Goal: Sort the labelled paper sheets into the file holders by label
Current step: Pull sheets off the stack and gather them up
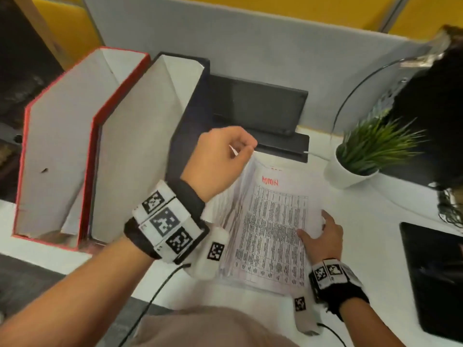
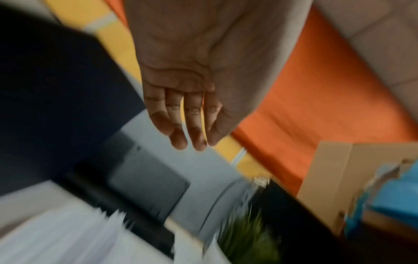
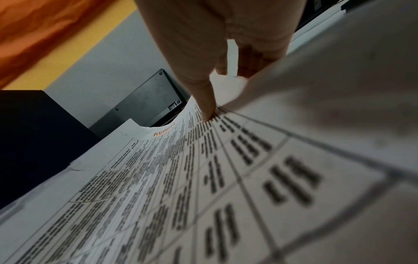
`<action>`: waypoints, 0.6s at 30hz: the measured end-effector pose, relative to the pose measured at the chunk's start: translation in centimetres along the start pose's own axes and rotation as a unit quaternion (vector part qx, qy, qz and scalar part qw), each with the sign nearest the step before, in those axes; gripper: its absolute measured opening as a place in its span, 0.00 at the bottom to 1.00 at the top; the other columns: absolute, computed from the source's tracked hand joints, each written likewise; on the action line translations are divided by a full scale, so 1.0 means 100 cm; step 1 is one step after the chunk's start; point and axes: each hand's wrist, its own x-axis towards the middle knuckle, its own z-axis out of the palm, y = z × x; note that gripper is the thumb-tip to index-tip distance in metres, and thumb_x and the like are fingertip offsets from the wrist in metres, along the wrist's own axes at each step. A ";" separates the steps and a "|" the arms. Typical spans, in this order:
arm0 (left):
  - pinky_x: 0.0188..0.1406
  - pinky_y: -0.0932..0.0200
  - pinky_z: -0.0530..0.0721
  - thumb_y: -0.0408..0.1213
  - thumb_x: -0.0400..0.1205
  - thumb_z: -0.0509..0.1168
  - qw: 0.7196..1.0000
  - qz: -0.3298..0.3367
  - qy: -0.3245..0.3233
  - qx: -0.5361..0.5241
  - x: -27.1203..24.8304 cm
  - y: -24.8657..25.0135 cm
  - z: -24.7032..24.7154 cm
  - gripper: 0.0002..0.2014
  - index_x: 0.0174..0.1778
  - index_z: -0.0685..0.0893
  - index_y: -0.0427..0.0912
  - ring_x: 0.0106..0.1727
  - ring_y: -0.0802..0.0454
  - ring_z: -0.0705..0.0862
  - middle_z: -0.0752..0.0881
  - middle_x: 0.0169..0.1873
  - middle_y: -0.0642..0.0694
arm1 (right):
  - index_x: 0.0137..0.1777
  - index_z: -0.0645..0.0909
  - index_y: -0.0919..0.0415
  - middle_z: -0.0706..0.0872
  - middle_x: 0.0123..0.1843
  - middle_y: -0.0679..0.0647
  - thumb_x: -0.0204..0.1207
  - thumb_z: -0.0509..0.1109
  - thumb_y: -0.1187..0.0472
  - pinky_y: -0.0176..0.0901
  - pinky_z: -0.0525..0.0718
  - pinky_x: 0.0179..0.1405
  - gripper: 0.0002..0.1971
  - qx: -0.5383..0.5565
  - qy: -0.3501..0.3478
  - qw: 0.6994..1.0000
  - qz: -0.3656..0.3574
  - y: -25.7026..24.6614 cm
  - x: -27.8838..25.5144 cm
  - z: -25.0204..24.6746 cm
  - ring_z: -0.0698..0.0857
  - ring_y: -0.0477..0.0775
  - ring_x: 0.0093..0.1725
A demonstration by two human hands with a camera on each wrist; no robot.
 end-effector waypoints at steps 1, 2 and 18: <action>0.43 0.65 0.79 0.35 0.79 0.65 0.999 -0.029 -0.032 0.027 -0.003 -0.007 0.021 0.05 0.44 0.86 0.48 0.29 0.64 0.77 0.84 0.32 0.55 | 0.76 0.67 0.59 0.73 0.64 0.66 0.64 0.81 0.63 0.53 0.74 0.69 0.40 0.002 -0.001 1.000 0.002 0.000 0.000 0.000 0.77 0.66 0.64; 0.52 0.60 0.80 0.36 0.80 0.64 0.993 -0.065 -0.069 0.063 -0.006 -0.018 0.039 0.06 0.47 0.86 0.47 0.31 0.62 0.79 0.84 0.34 0.53 | 0.76 0.67 0.59 0.73 0.64 0.65 0.64 0.81 0.63 0.53 0.74 0.69 0.40 0.003 -0.002 1.000 0.003 0.000 0.000 0.000 0.77 0.65 0.64; 0.35 0.56 0.76 0.40 0.80 0.66 0.940 -0.191 -0.169 0.226 -0.020 -0.089 0.103 0.11 0.36 0.80 0.35 0.39 0.42 0.84 0.83 0.36 0.40 | 0.77 0.64 0.55 0.69 0.67 0.61 0.64 0.80 0.52 0.54 0.70 0.68 0.43 -0.116 0.003 0.993 0.005 -0.012 -0.008 -0.004 0.69 0.62 0.68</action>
